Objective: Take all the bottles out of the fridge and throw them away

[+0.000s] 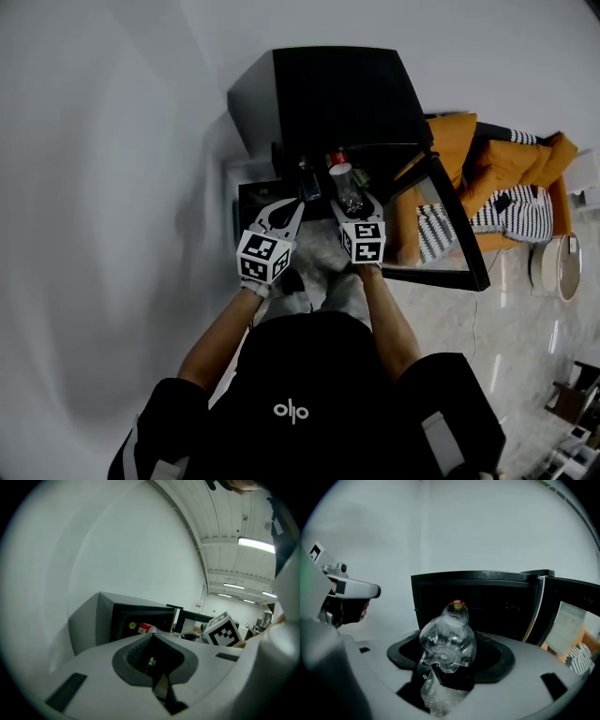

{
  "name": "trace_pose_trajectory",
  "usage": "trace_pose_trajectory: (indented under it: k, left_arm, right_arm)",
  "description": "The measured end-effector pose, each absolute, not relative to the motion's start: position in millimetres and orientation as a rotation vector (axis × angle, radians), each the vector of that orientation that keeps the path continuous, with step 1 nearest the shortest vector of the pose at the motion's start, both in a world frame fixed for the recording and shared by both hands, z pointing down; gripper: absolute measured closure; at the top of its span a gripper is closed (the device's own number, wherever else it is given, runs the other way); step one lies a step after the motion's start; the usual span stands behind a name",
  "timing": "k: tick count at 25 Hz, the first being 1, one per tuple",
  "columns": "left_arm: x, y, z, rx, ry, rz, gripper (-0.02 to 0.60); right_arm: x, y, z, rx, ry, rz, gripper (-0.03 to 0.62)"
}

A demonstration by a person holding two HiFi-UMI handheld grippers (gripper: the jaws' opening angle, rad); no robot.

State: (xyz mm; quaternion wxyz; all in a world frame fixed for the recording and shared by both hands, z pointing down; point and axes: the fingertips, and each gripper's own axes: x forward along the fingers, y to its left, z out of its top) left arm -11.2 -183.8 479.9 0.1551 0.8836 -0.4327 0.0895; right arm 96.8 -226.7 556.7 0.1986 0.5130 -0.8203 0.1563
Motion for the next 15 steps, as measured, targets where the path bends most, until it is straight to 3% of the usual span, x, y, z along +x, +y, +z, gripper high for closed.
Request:
trace_pose_trajectory:
  k: [15]
  left_arm:
    - [112,-157,481,2.715,-0.836,0.267,0.575]
  right_arm:
    - [202,-134,549,1.709,-2.115,0.504,0.279]
